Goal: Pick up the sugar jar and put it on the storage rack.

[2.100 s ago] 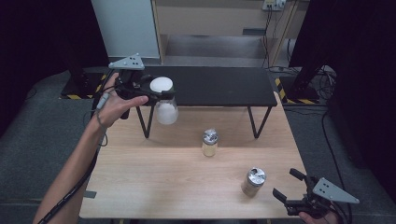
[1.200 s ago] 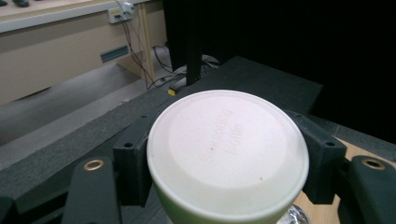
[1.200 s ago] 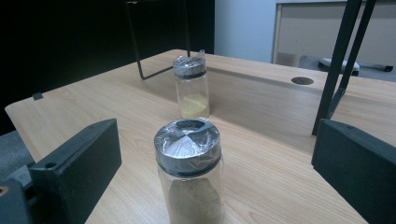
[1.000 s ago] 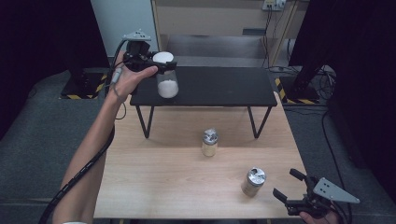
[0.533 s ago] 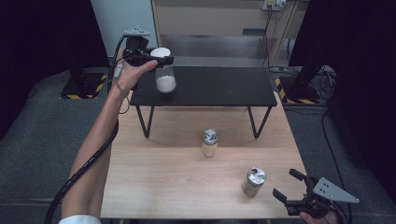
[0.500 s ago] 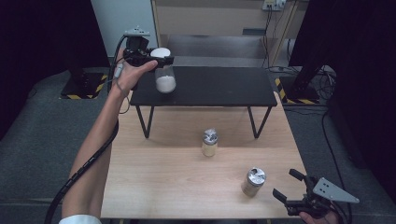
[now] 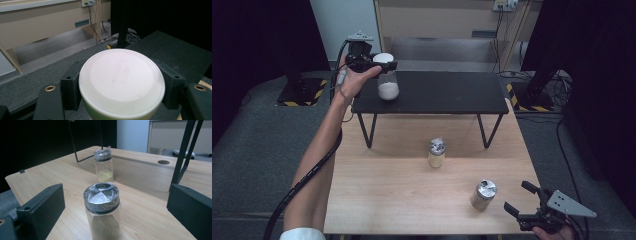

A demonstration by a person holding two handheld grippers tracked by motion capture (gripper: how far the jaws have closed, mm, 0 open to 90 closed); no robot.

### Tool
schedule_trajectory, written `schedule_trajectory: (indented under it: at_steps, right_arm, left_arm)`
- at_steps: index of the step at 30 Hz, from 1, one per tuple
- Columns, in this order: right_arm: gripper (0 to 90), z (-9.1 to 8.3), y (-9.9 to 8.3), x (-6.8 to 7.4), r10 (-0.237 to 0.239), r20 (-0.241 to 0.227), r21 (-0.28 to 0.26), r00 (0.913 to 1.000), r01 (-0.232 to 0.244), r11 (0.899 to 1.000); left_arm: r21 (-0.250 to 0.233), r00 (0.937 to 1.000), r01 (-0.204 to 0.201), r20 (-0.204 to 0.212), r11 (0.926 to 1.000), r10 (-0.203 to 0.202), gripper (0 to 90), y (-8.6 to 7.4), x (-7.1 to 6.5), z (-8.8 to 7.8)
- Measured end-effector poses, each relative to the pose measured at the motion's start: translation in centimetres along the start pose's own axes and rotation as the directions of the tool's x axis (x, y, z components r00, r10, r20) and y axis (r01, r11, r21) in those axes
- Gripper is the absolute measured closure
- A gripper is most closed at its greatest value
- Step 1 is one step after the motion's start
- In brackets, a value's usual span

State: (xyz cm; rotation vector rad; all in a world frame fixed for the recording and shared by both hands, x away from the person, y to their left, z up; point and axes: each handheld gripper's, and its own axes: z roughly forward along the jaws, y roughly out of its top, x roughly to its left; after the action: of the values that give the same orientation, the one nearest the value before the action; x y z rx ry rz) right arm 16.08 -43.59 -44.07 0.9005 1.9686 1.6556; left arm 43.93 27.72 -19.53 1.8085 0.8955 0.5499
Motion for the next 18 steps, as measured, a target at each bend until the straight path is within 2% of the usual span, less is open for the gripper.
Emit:
schedule_trajectory:
  at_steps: [2, 7, 14, 18]
  right_arm:
    - [2.2, -0.01, 0.00, 0.01, -0.001, 0.000, -0.001, 1.0000, 0.001, 1.000]
    - [2.2, -0.01, -0.06, -0.04, 0.001, -0.002, -0.004, 1.0000, -0.001, 1.000]
    - [2.2, -0.02, -0.05, -0.04, 0.003, -0.001, -0.003, 1.0000, -0.003, 1.000]
    - [2.2, -0.02, -0.04, -0.02, 0.002, -0.001, -0.003, 1.0000, -0.002, 1.000]
  left_arm:
    - [-0.005, 1.0000, 0.008, -0.004, 1.0000, -0.008, 32.3, -0.22, 0.07, 0.08]
    - [0.010, 0.9999, 0.000, -0.010, 1.0000, 0.000, 32.3, -0.16, 0.00, 0.34]
    - [0.000, 1.0000, -0.002, -0.008, 1.0000, 0.002, 32.3, -0.42, 0.00, 0.40]
    - [-0.010, 0.9997, -0.024, -0.007, 0.9997, 0.024, 32.3, -0.67, -0.16, 0.48]
